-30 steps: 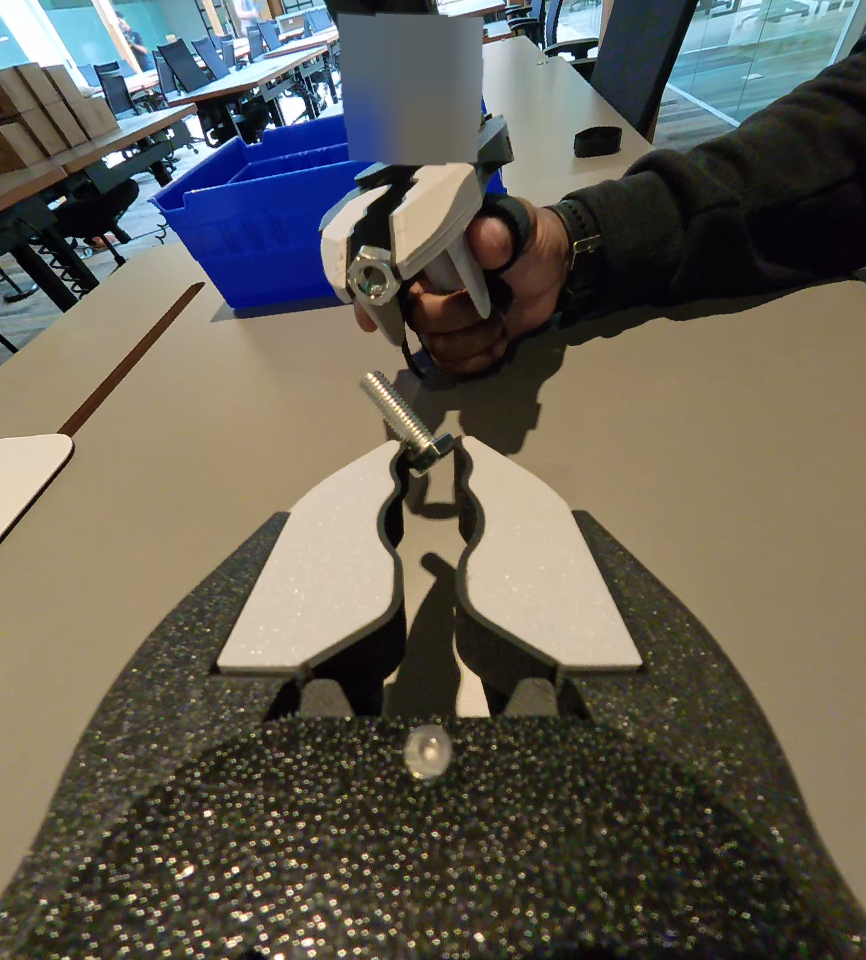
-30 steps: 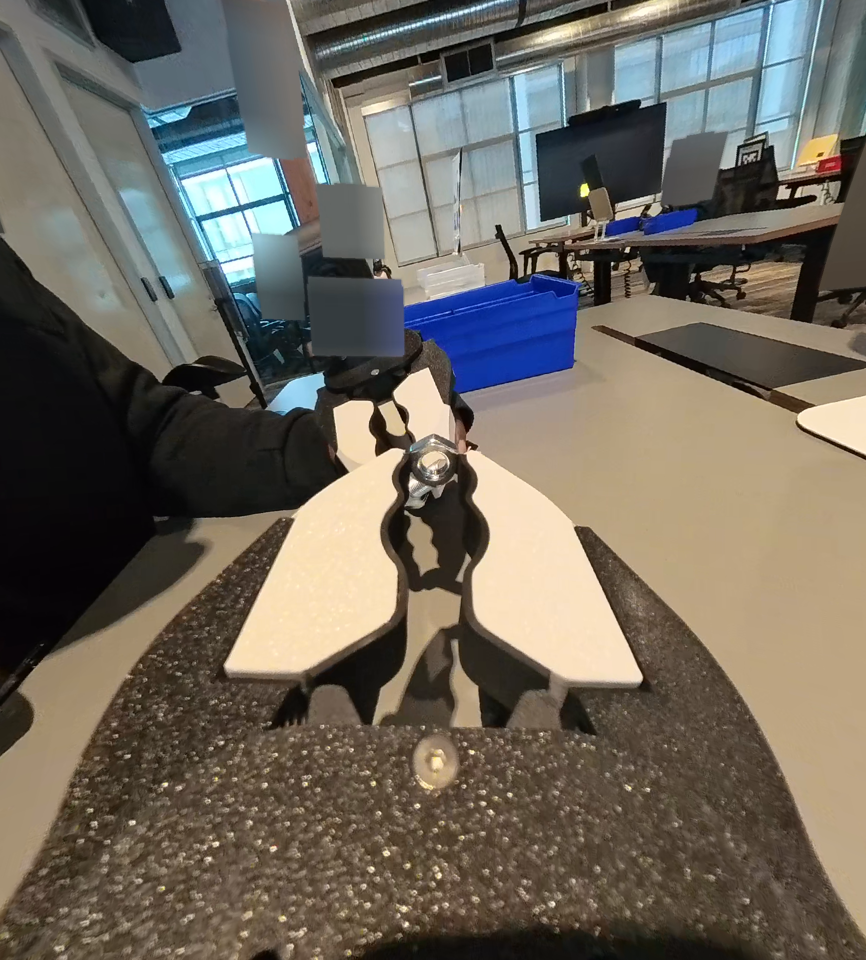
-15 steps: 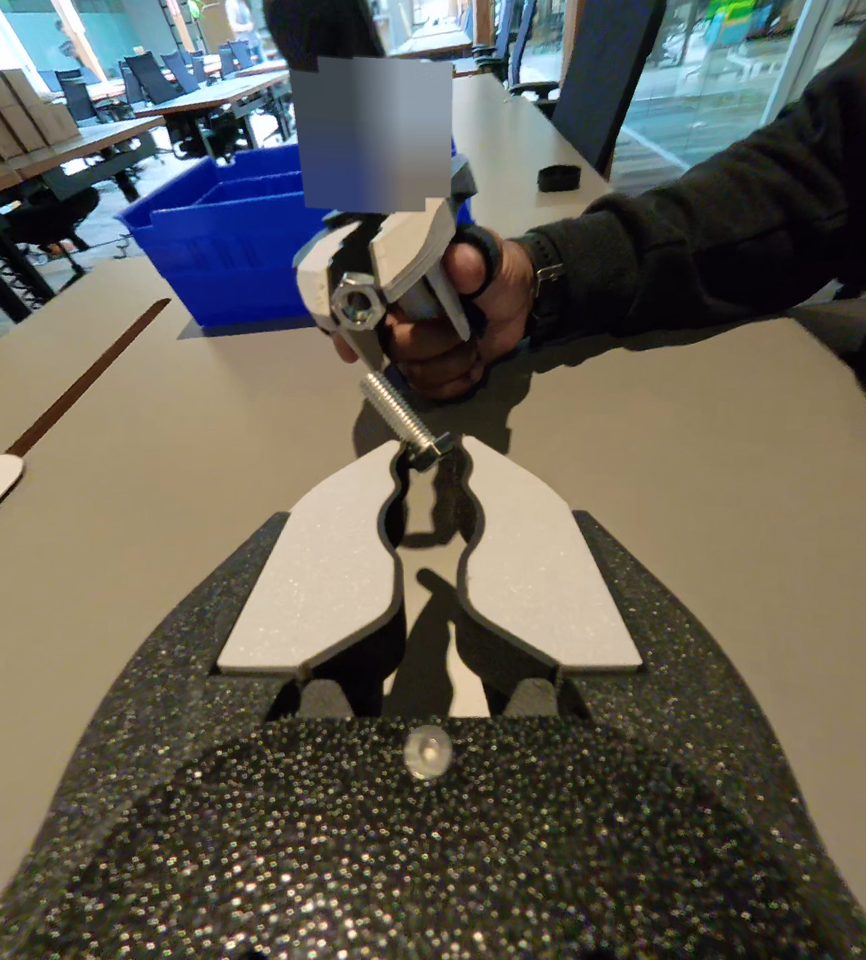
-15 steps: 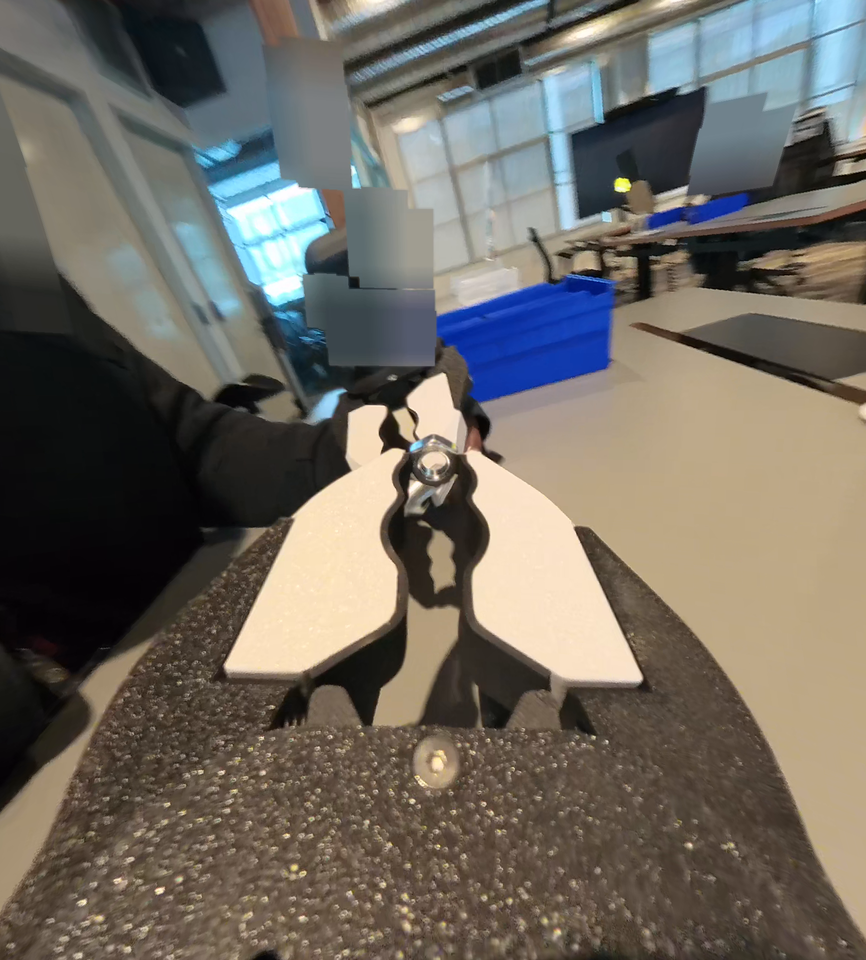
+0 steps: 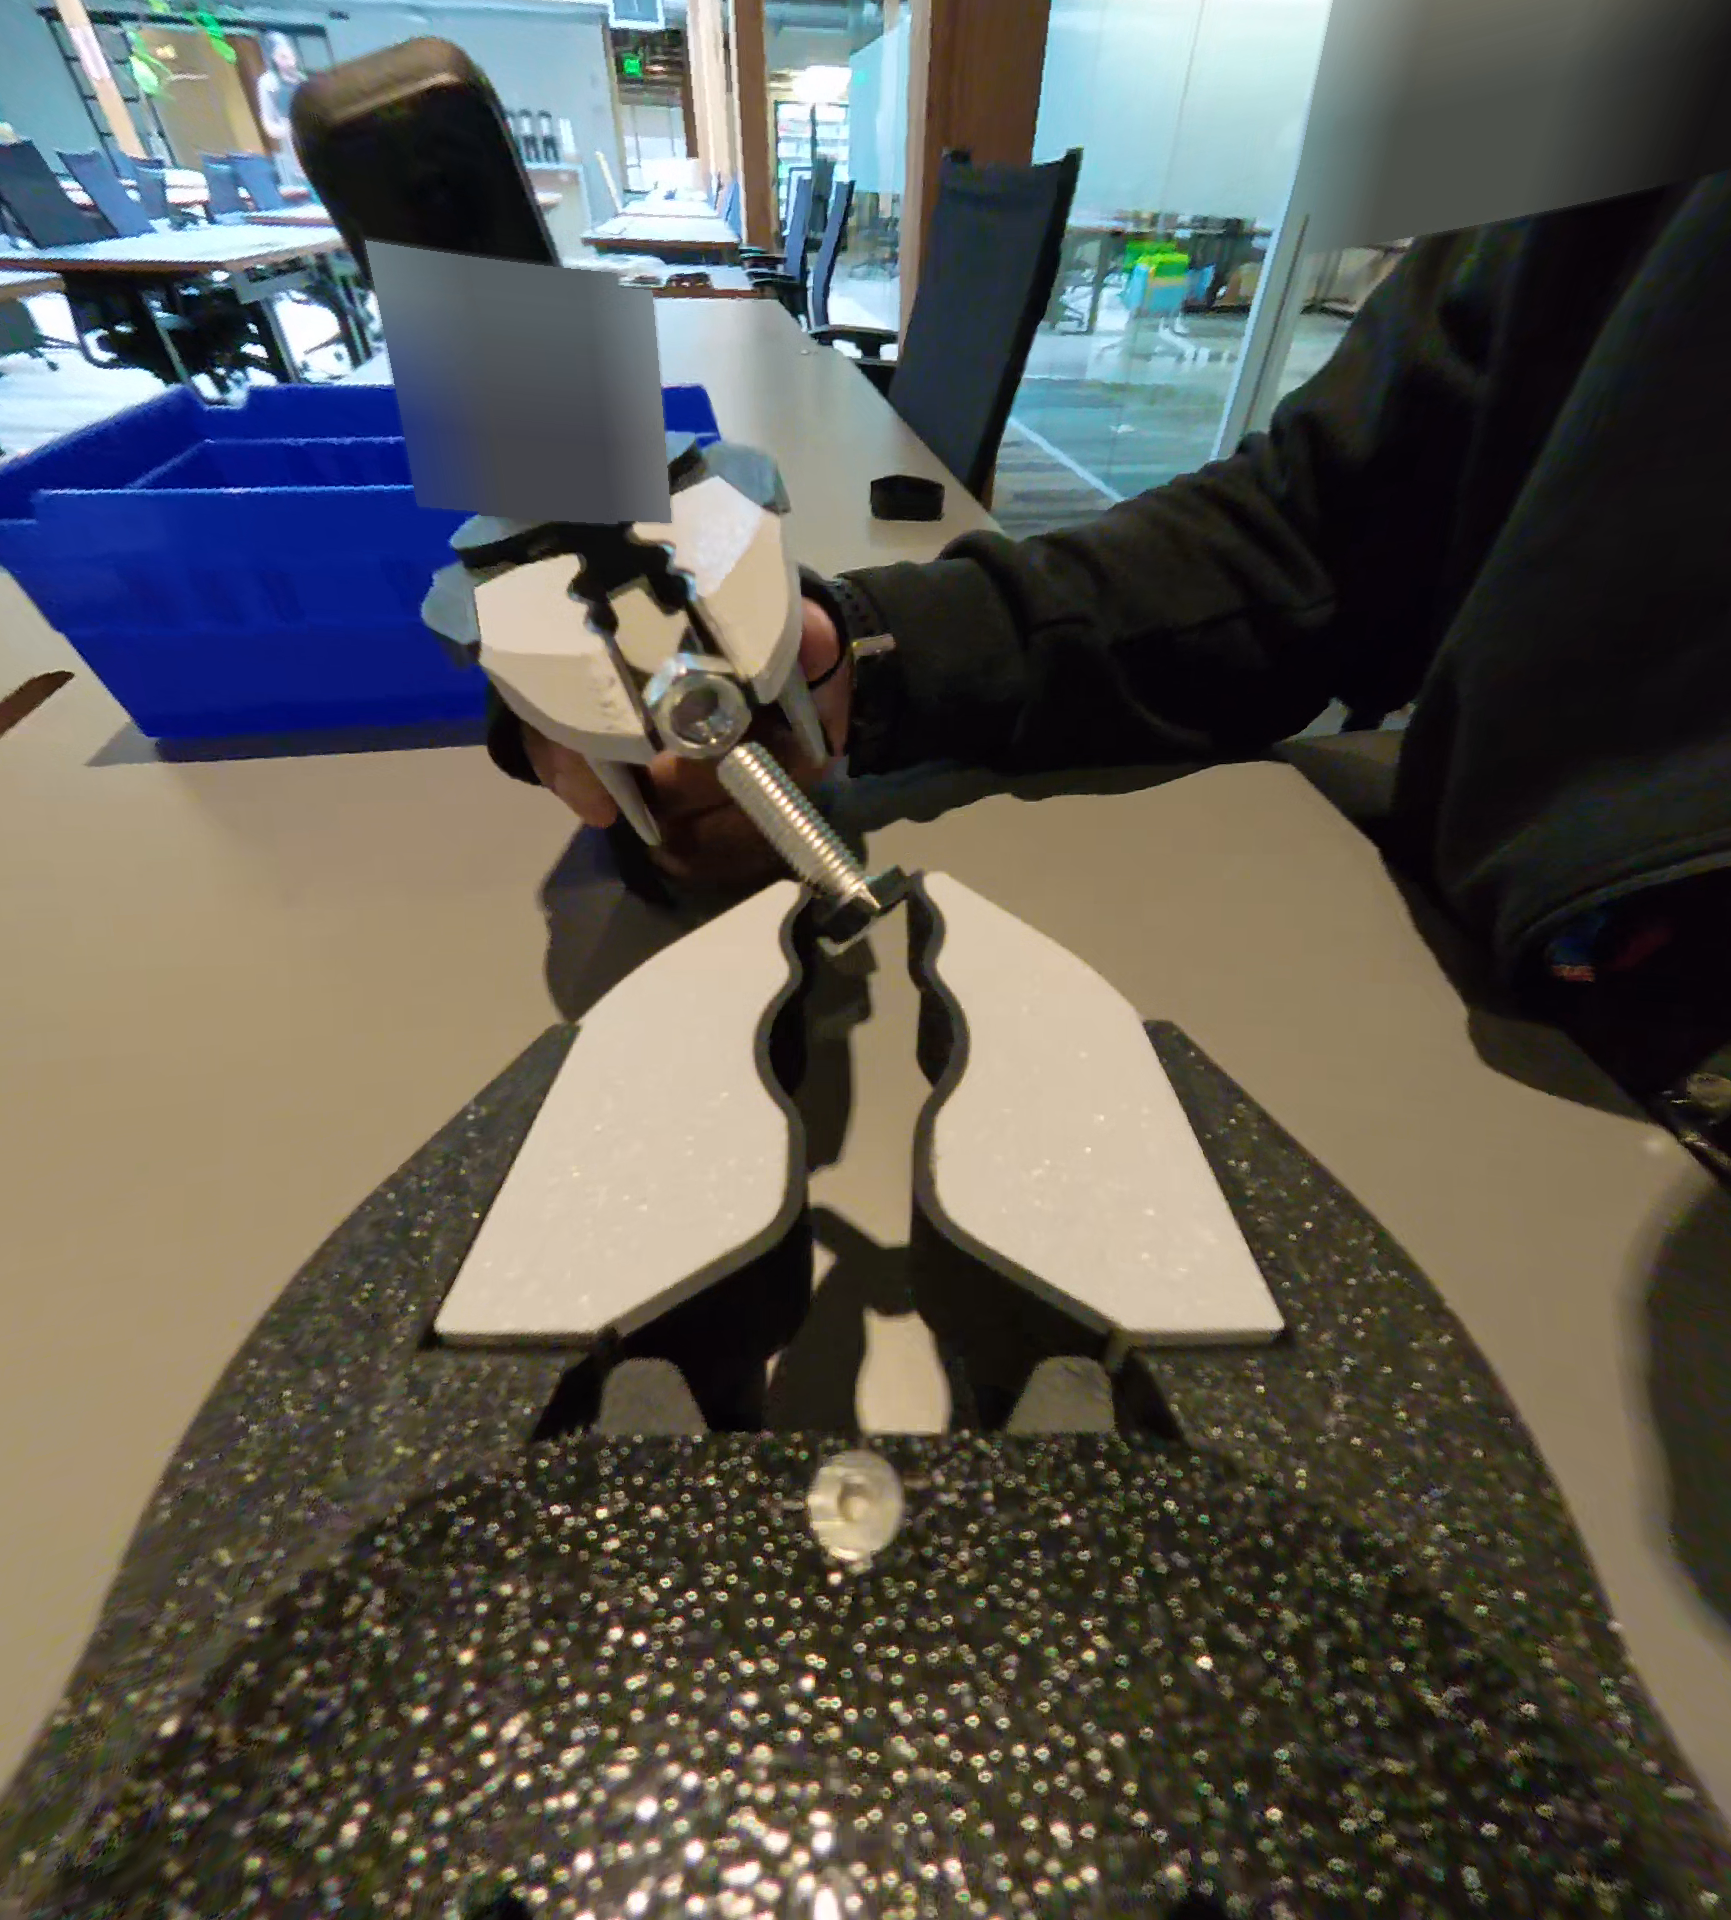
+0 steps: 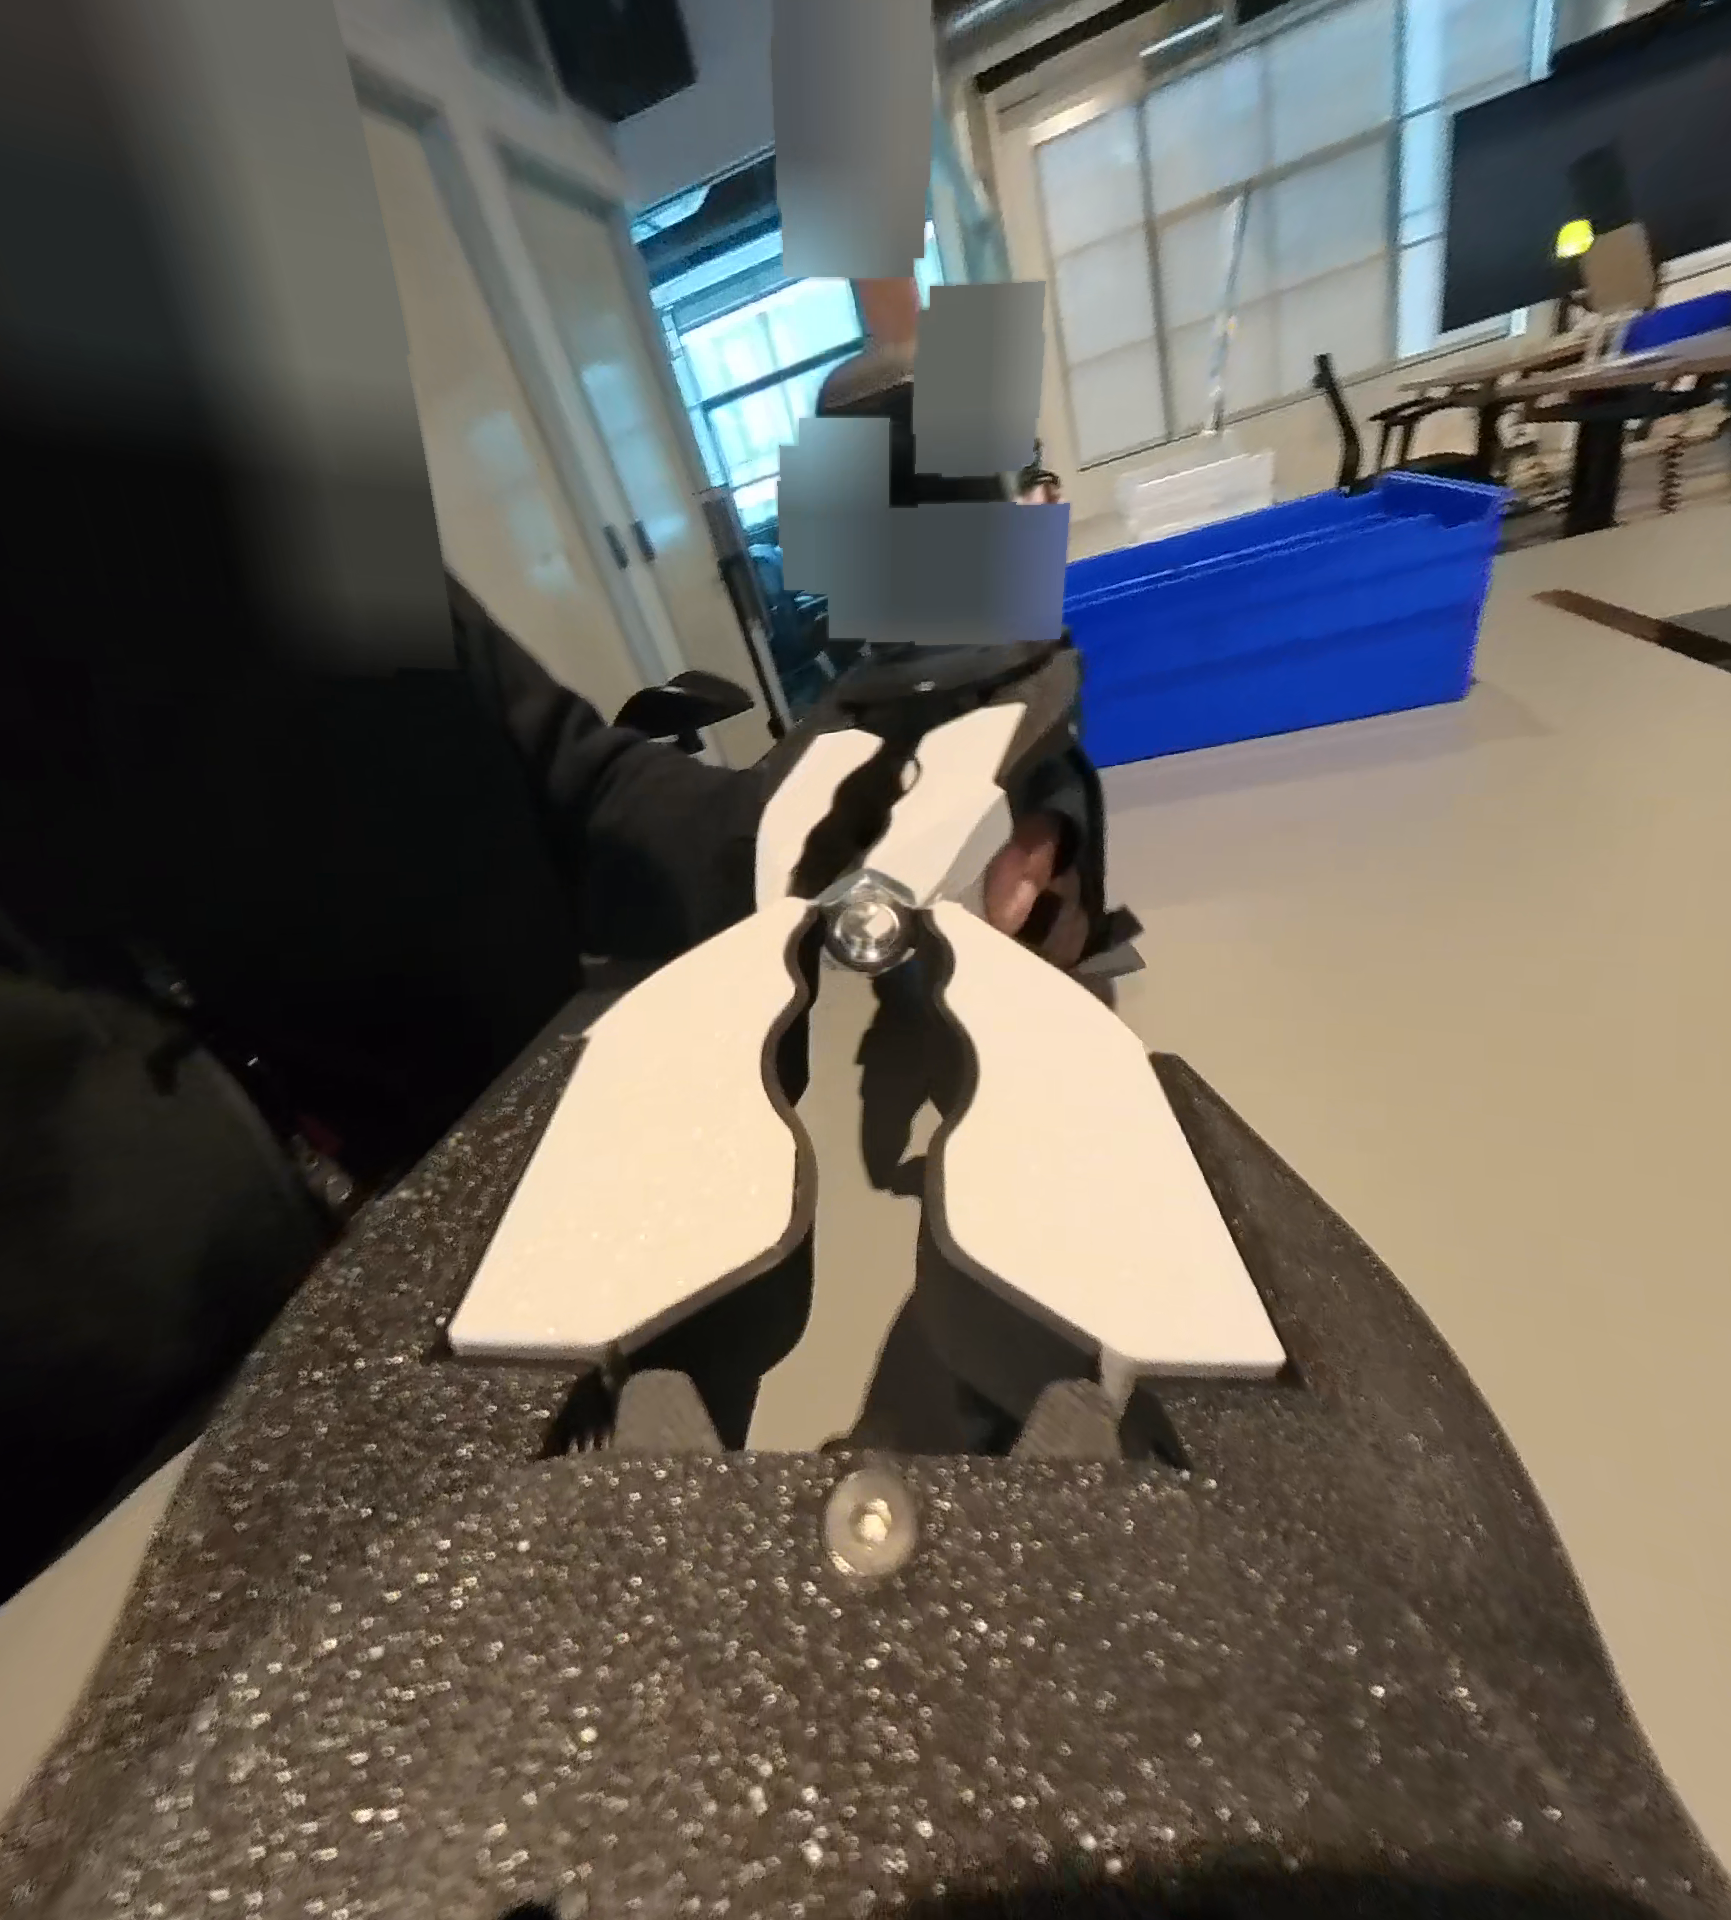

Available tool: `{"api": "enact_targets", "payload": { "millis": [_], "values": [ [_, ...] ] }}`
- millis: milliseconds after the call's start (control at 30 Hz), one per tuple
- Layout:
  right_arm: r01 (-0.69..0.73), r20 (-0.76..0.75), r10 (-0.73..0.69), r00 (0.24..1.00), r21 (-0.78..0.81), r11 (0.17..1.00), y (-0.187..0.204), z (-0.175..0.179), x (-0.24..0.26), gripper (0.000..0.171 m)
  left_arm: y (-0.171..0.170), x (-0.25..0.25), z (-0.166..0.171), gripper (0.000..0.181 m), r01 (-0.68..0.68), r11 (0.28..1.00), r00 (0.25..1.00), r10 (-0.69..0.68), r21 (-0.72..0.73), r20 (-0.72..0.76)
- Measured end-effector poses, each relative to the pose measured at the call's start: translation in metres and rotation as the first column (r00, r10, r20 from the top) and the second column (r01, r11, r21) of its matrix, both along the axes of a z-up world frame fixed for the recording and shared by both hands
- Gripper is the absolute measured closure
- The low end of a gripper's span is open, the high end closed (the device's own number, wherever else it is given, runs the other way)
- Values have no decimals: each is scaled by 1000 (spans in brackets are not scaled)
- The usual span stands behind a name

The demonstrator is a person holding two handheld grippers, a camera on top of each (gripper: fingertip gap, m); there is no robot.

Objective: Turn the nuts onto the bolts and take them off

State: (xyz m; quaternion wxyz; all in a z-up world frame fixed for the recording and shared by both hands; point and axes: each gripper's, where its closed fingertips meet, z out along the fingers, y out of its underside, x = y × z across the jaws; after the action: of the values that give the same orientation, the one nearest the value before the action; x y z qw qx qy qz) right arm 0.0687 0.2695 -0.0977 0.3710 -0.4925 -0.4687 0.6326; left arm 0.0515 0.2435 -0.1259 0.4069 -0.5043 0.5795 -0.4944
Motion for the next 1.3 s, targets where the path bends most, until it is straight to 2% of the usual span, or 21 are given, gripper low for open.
{"api": "enact_targets", "payload": {
  "millis": [333, 700, 900, 1067, 1300],
  "values": [
    [-77, 77, 74, 994, 38, 996, -14, -15, -5, 154, -10, -2, -5, 166, 97, 988, 995, -98, -118, -2],
    [-139, 108, 134, 985, 39, 990, -23, -20, -8, 154, -19, -2, -12, 166, 152, 970, 985, -164, -190, -49],
    [-202, 183, 190, 965, 44, 979, -36, -30, -7, 154, -29, -4, -19, 166, 200, 951, 967, -230, -237, -108],
    [-231, 217, 224, 950, 9, 973, -39, -35, -7, 154, -30, -3, -26, 166, 193, 969, 963, -217, -155, -158],
    [-157, 327, 196, 925, -140, 978, -27, -46, -9, 154, -12, -3, -42, 166, 92, 990, 955, -57, 106, -293]
  ]
}}
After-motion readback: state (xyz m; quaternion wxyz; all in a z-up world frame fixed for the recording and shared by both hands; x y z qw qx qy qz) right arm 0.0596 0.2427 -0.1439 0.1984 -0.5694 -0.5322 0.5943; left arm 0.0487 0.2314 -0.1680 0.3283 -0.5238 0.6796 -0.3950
